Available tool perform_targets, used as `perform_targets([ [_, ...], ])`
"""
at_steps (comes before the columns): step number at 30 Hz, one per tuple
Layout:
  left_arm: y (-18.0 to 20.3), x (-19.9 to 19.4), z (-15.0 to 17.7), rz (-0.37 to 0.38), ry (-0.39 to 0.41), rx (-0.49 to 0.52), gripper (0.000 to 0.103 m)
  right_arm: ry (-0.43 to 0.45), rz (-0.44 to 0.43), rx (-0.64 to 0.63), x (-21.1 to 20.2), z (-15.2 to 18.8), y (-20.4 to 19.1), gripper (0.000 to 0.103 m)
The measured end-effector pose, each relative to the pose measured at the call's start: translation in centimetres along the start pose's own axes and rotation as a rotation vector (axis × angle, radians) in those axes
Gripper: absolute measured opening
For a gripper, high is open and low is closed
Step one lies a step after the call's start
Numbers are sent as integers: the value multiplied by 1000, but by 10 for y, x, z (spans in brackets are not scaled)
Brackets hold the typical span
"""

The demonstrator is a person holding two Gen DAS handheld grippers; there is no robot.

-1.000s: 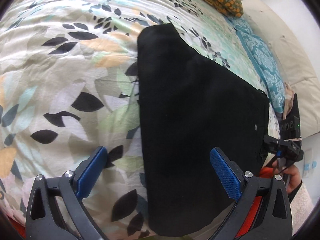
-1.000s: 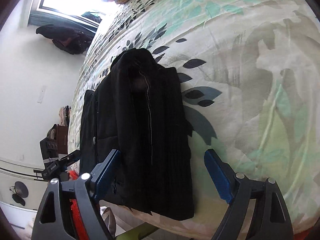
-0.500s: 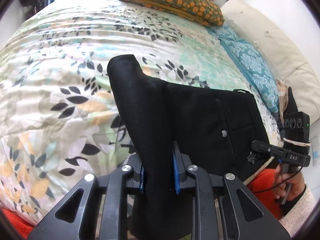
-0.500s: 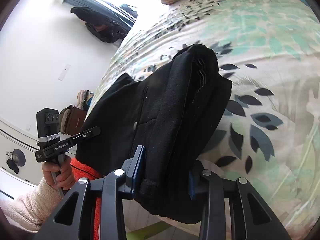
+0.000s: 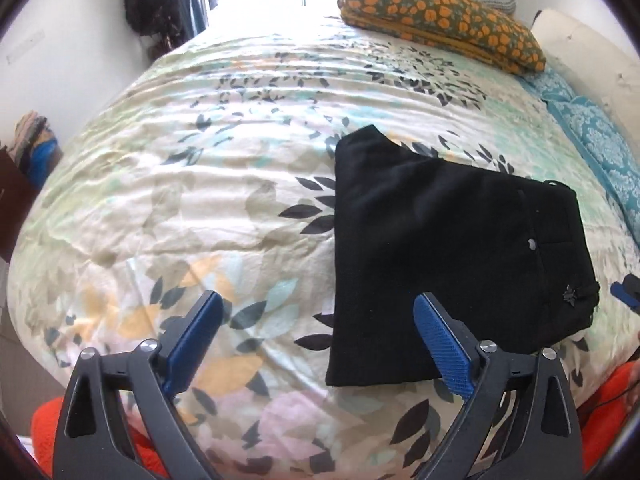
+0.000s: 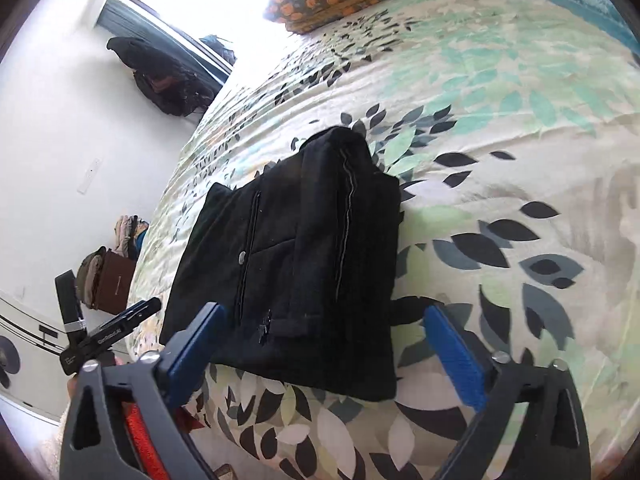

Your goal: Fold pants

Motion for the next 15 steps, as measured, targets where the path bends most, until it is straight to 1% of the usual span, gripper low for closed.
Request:
perform_targets([
  [2,-2,-24,1,-27,75,11,98,38,118,-113,-28,5,-16,103],
  [4,1,-46,4,-64,146,-1,101,73,271,-197,-47,13,-34,103],
  [5,3,-54,6,-83,178,-2,101,92,319,-230,-54,18,-44,103],
  [6,8,-62,9,-100,196,5,101,109,348,-256,-59,23,-52,103],
  [7,13,-68,10,-98,194,16,101,112,371,-273,-63,27,-58,103],
  [8,18,-71,12,-70,169,27,102,114,389,-285,-63,31,-66,103],
  [9,23,-72,15,-32,129,35,102,122,403,-293,-65,37,-74,103],
  [10,27,-72,17,7,94,32,102,129,412,-300,-65,42,-78,103],
  [11,30,-76,21,28,74,22,102,129,413,-309,-66,49,-87,103],
  [12,31,-80,25,28,68,18,102,124,416,-318,-64,52,-93,103],
  [15,38,-94,34,4,79,62,102,93,443,-352,-60,57,-110,103],
])
Point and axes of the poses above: each gripper's, at about its wrist camera, not at the fingertips, and x roughly the way its jaws point, y to its right, z to its underside, the point moved 3 cm from there along x, roughly the way its jaws point, and after that the axes turned 14 degrees about -z, right-handed, at the moved point
